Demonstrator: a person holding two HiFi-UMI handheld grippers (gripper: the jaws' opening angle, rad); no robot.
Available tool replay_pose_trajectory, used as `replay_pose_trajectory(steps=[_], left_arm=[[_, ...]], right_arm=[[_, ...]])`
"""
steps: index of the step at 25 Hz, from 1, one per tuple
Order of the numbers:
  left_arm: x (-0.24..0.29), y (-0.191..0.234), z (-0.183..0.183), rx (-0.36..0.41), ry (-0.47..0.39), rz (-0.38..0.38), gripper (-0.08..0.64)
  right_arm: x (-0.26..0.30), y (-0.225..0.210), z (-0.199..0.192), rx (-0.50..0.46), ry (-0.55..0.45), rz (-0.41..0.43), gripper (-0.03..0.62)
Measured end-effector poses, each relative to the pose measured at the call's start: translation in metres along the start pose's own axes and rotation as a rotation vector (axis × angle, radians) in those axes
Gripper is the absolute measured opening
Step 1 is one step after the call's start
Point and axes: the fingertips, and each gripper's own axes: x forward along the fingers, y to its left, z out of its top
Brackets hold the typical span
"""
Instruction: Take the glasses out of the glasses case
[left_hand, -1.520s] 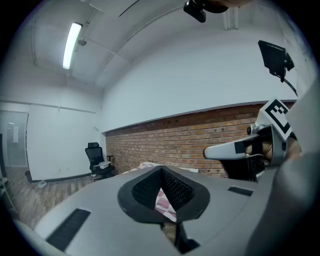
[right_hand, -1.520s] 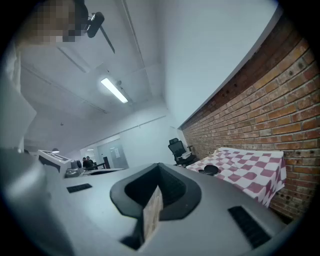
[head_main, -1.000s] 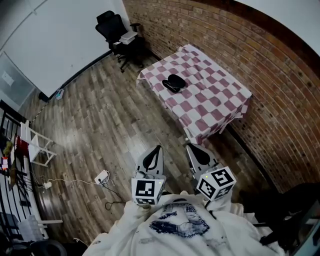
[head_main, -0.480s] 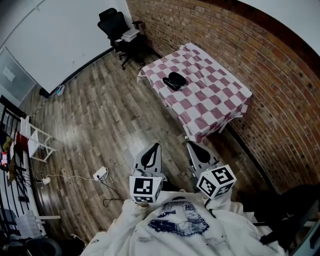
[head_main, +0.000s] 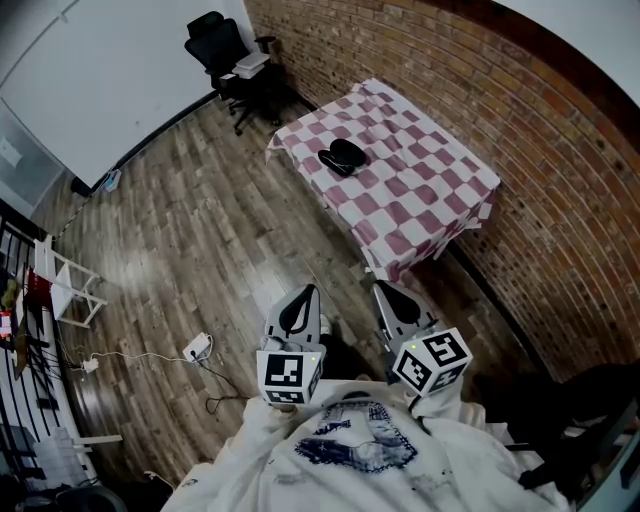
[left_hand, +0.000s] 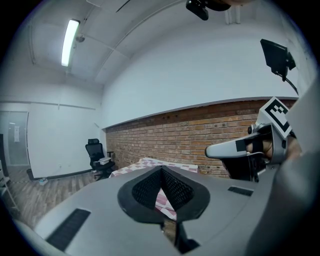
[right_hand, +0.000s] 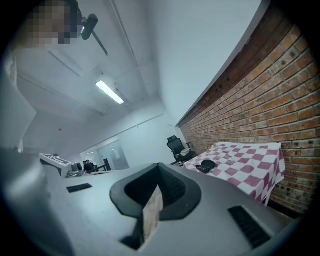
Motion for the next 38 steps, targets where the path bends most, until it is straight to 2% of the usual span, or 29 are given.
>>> replay_pose_trajectory(steps=[10,23,30,38], left_arm=[[0.031,0.028,-0.013,-0.026,0.005,-0.02,0.009],[0.111,0.11,-0.006,-0.069,0.017,-0.032,0.009],[0.156,0.16,-0.001,-0.073,0.027,-0.054,0.009],[0.198,0.197,0.011,-0.064,0.021,-0.086,0.009]], right_arm=[[0.036,-0.012,-0.008,0.006,0.025,-0.032,0.014],[0.136,-0.034,0.0,0.004,0.073,-0.078,0.014],[0.197,-0.044,0.006,0.01,0.085,-0.104,0.014],[0.248,-0.058,0.021,0.007,0.067,-0.141,0.014]])
